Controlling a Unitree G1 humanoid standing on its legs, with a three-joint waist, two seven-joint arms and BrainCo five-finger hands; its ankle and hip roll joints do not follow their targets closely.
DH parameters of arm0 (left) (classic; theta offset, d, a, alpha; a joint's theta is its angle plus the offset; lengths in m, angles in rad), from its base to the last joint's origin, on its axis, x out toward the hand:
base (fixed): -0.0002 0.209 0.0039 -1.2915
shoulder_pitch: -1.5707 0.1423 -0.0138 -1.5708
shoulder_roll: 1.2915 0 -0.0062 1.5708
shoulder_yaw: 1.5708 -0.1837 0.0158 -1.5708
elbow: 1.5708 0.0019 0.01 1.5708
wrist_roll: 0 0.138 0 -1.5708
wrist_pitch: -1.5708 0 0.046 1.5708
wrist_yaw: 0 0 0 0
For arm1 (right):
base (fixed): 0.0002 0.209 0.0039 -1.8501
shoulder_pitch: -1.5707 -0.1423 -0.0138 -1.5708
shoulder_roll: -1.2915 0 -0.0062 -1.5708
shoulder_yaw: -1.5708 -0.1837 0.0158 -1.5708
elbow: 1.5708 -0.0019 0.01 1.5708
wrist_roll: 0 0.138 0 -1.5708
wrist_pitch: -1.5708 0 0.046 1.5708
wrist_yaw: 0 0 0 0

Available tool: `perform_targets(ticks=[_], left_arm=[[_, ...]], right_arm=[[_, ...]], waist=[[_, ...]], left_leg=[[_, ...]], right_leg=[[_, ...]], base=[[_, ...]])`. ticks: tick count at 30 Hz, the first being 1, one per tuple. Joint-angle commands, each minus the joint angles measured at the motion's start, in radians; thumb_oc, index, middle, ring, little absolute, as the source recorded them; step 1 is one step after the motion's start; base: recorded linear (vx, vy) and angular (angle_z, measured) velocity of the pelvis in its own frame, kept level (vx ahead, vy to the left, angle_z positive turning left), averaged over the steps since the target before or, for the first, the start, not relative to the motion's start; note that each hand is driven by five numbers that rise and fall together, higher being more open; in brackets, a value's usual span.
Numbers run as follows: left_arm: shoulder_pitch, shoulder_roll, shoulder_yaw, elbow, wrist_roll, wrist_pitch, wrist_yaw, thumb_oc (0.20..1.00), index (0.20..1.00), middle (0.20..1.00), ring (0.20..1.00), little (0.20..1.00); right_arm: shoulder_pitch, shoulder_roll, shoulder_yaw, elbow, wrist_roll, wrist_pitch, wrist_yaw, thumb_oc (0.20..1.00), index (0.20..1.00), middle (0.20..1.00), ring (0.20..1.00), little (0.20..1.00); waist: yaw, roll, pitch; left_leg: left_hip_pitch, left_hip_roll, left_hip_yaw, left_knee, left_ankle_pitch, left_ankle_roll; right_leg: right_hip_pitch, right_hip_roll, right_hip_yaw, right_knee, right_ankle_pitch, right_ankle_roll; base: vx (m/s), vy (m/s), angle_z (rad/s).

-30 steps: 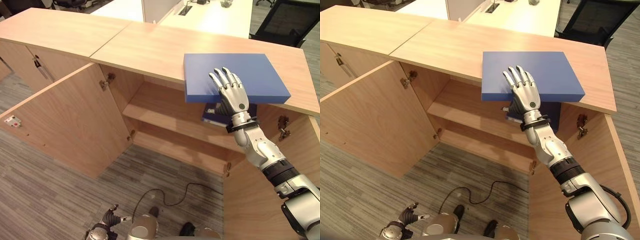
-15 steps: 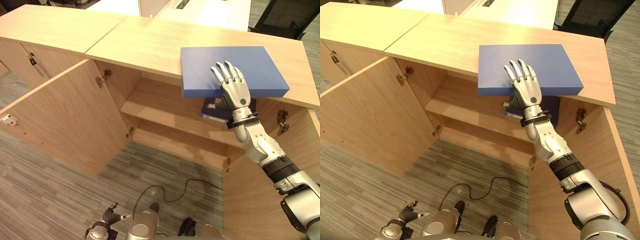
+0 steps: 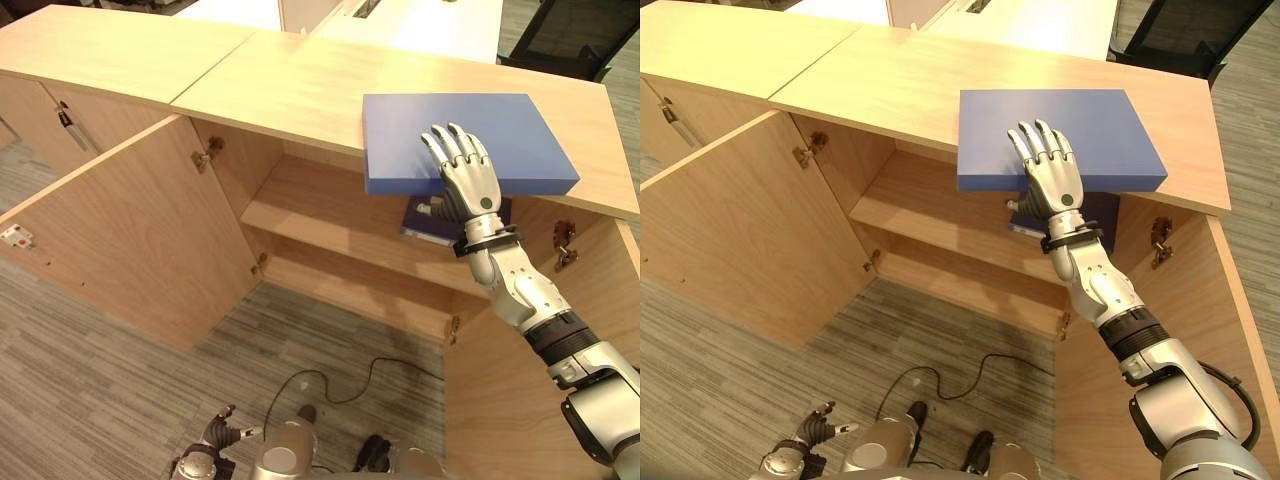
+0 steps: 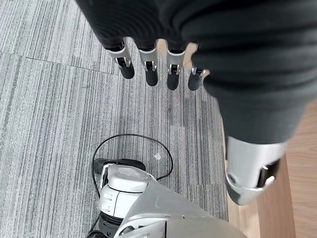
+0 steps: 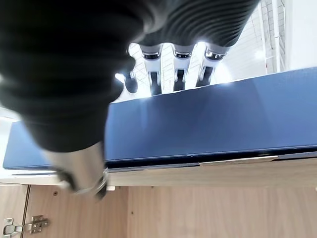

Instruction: Put the empty folder in the office cabinet

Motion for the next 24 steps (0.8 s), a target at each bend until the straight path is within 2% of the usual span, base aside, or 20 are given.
perform_targets(ticks=[1, 24], left_arm=[[-0.003, 0.047, -0.006, -0.016, -0.008, -0.018, 0.009, 1.000, 1.000, 1.000, 1.000, 1.000], [0.004, 0.055, -0.001, -0.040, -0.026, -0.019, 0.015, 1.000, 1.000, 1.000, 1.000, 1.000]], right_arm=[[-0.109, 0.002, 0.010, 0.013, 0.031, 0.012, -0.039, 0.200, 0.200, 0.200, 0.200, 0.200], [-0.115, 0.005, 0.010, 0.009, 0.047, 0.010, -0.043, 0.200, 0.200, 0.200, 0.200, 0.200]], waist=[[0.013, -0.004, -0.016], [0.021, 0.000, -0.018]], left_leg=[[-0.014, -0.015, 0.046, 0.108, -0.108, 0.041], [-0.007, -0.016, 0.052, 0.104, -0.109, 0.036]], right_leg=[[0.071, 0.000, 0.124, -0.034, -0.011, 0.040], [0.077, -0.006, 0.115, -0.032, -0.008, 0.041]], base=[[0.00, 0.000, 0.00], [0.00, 0.000, 0.00]])
